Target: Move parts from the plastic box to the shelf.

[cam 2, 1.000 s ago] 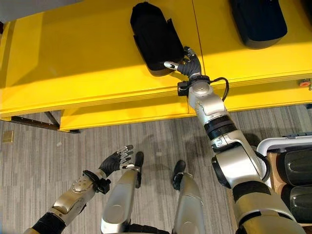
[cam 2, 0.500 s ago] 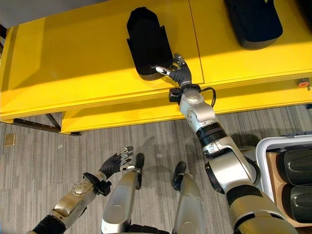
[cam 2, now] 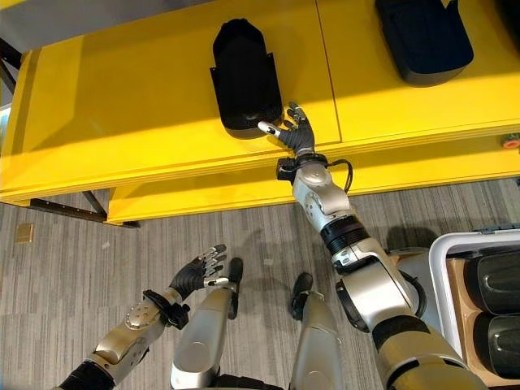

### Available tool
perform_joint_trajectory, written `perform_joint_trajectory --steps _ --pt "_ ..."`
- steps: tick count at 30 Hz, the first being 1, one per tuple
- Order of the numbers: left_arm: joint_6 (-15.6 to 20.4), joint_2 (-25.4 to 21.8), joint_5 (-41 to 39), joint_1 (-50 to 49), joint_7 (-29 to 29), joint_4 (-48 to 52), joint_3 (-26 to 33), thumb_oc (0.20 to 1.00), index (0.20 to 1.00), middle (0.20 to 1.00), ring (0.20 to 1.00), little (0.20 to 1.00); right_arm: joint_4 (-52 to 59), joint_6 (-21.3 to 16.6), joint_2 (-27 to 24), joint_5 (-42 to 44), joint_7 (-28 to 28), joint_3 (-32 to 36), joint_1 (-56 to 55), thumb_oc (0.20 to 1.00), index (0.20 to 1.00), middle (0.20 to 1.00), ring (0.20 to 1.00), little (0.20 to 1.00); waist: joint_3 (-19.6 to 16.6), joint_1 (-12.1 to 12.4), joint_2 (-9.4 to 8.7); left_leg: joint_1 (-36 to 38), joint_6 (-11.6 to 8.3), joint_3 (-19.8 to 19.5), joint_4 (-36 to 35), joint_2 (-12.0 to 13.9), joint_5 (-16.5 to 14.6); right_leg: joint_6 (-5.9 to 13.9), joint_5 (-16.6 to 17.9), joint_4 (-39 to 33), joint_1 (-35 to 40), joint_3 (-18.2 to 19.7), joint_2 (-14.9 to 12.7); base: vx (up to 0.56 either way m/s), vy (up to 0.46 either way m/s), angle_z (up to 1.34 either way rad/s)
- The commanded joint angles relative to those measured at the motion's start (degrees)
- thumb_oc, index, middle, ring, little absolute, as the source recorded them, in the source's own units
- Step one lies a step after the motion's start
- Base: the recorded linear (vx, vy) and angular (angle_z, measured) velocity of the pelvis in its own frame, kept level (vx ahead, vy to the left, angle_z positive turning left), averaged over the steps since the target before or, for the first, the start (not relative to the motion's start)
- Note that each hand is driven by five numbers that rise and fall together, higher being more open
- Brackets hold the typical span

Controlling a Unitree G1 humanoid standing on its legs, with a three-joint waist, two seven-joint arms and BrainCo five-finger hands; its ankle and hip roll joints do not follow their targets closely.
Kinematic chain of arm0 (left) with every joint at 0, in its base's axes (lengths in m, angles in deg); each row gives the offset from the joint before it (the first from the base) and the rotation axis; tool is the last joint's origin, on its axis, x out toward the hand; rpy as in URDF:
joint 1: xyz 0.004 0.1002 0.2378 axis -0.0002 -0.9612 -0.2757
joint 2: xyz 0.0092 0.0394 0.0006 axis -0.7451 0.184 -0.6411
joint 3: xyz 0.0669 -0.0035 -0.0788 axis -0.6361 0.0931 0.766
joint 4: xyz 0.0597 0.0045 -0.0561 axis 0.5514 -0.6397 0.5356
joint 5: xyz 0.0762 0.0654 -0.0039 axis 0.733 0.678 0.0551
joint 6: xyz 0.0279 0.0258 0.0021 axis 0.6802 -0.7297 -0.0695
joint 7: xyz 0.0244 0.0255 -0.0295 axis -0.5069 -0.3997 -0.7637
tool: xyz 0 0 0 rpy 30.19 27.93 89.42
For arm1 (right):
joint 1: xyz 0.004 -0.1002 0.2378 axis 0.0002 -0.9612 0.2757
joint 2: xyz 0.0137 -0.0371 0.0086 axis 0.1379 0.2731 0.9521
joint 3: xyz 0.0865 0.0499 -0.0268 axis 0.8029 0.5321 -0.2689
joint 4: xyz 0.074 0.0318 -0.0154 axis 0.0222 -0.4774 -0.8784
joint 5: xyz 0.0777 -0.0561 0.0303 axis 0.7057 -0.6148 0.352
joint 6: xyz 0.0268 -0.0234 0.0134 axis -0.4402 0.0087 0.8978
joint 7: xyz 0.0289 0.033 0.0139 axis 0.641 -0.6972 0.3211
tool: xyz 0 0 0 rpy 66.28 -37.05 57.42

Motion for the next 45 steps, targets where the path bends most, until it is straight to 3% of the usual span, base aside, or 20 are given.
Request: perform_joint_trajectory --steps 1,4,7,11,12,19,23,25,28,33,39,45 --pt "3.2 0.31 -0.52 -1.32 -1.35 2.53 -1.91 1.0 1.0 1.0 1.0 1.0 -0.25 -8.1 -0.34 -3.63 -8.19 5.4 -0.29 1.0 1.0 1.0 1.0 1.0 2.9 0.41 0.03 2.43 1.87 0.93 -4.6 1.24 4.7 5.03 -0.67 2.95 3.82 1.87 -1.36 -0.04 0.068 0.0" --pt "3.97 1.53 -0.74 -0.62 -2.8 1.99 -2.63 1.0 1.0 1.0 1.0 1.0 2.88 -9.87 -1.31 -8.96 -16.06 9.57 -1.92 1.0 1.0 1.0 1.0 1.0 2.9 -1.24 0.1 3.07 1.76 1.36 -5.08 1.27 4.4 5.2 -0.04 1.32 4.26 2.84 -1.15 -0.04 0.062 -0.05" --pt "5.27 2.16 -1.14 -0.51 -4.07 1.52 -3.48 1.0 1.0 1.0 1.0 1.0 6.03 -11.4 -2.34 -11.43 -16.71 11.39 -4.36 1.0 1.0 1.0 1.0 1.0 2.68 -2.54 0.17 3.45 1.75 1.85 -5.46 1.52 4.27 5.29 0.68 -0.05 4.47 3.54 -1.05 -0.03 0.051 -0.12" --pt "6.33 2.76 -1.9 -0.41 -4.71 0.81 -3.27 1.0 1.0 1.0 1.0 1.0 11.92 -10.44 -2.95 -20.06 -14.74 10.59 -7.64 1.0 1.0 1.0 1.0 1.0 2.41 -3.94 -0.03 3.73 1.67 2.29 -5.96 1.68 4.19 5.56 1.22 -1.09 4.35 4.38 -0.97 -0.01 0.058 -0.1" --pt "6.63 3.38 -1.47 -0.67 -5.03 0.83 -2.9 1.0 1.0 1.0 1.0 1.0 16.91 -7.76 -3.2 -26.81 -13.13 7.97 -10.46 1.0 1.0 1.0 1.0 1.0 2.44 -4.86 -0.19 3.91 1.66 2.62 -6.21 1.82 4.19 5.65 1.52 -1.41 4.15 4.92 -1.0 -0.02 0.073 -0.19" --pt "7.22 3.55 -1.73 -1.33 -3.82 0.66 -0.61 1.0 1.0 1.0 1.0 1.0 22.33 -7.02 -7.01 -44.61 -5.75 1.07 -15.59 1.0 1.0 1.0 1.0 1.0 2.33 -6.11 -0.71 3.82 1.69 3.27 -6.35 2.05 4.0 5.88 1.78 -1.83 3.55 5.49 -1.12 0.0 0.014 -0.03" --pt "7.16 2.6 -2.02 -1.59 -2.44 0.34 1.05 1.0 1.0 1.0 1.0 1.0 24.13 -6.85 -11.48 -50.61 0.47 -3.48 -17.02 1.0 1.0 1.0 1.0 1.0 2.24 -6.12 -1.2 3.41 1.66 3.29 -6.02 2.33 4.01 5.98 1.82 -1.92 3.44 5.17 -1.15 0.0 -0.016 0.0" --pt "7.15 1.43 -1.97 -1.52 -0.88 -0.26 2.35 1.0 1.0 1.0 1.0 1.0 25.23 -8.8 -16.19 -55.34 5.76 -7.07 -17.37 1.0 1.0 1.0 1.0 1.0 2.24 -5.75 -1.77 2.84 1.64 3.11 -5.57 2.54 4.02 6.2 1.84 -1.76 3.2 4.78 -1.06 -0.03 -0.097 0.0" --pt "6.97 -0.09 -2.18 -1.36 -0.23 -0.05 2.95 1.0 1.0 1.0 1.0 1.0 27.85 -7.61 -21.44 -58.74 9.59 -10.75 -16.97 1.0 1.0 1.0 1.0 1.0 2.33 -5.36 -2.39 2.52 1.66 2.86 -5.27 2.77 4.02 6.26 1.72 -1.82 3.39 4.19 -0.78 -0.03 -0.098 0.0" --pt "6.96 -1.69 -1.68 -1.44 0.32 -0.17 3.41 1.0 1.0 1.0 1.0 1.0 27.47 -7.08 -27.45 -65.46 7.93 -16.28 -13.74 1.0 1.0 1.0 1.0 1.0 2.35 -4.51 -3.56 2.33 1.68 2.5 -4.89 3.14 3.93 6.16 1.56 -2.11 4.05 3.34 -0.27 -0.01 -0.088 0.05" --pt "6.01 -2.66 -1.14 -1.18 0.14 0.4 3.51 1.0 1.0 1.0 1.0 1.0 27.61 -5.53 -31.04 -69.54 9.4 -20.34 -8.94 1.0 1.0 1.0 1.0 1.0 1.92 -3.54 -4.38 2.04 1.63 2.2 -5.03 3.32 4.1 6.03 1.82 -2.78 4.48 2.72 0.24 0.0 -0.051 0.02" --pt "4.41 -3.75 -0.62 -1.82 1.23 2.16 4.51 1.0 1.0 1.0 1.0 1.0 27.61 -6.13 -32.45 -71.06 14.81 -24.01 -4.38 1.0 1.0 1.0 1.0 1.0 1.68 -2.11 -4.7 1.91 1.56 1.78 -5.09 3.26 4.2 5.86 1.61 -2.7 4.81 2.04 0.34 0.0 -0.03 0.03"
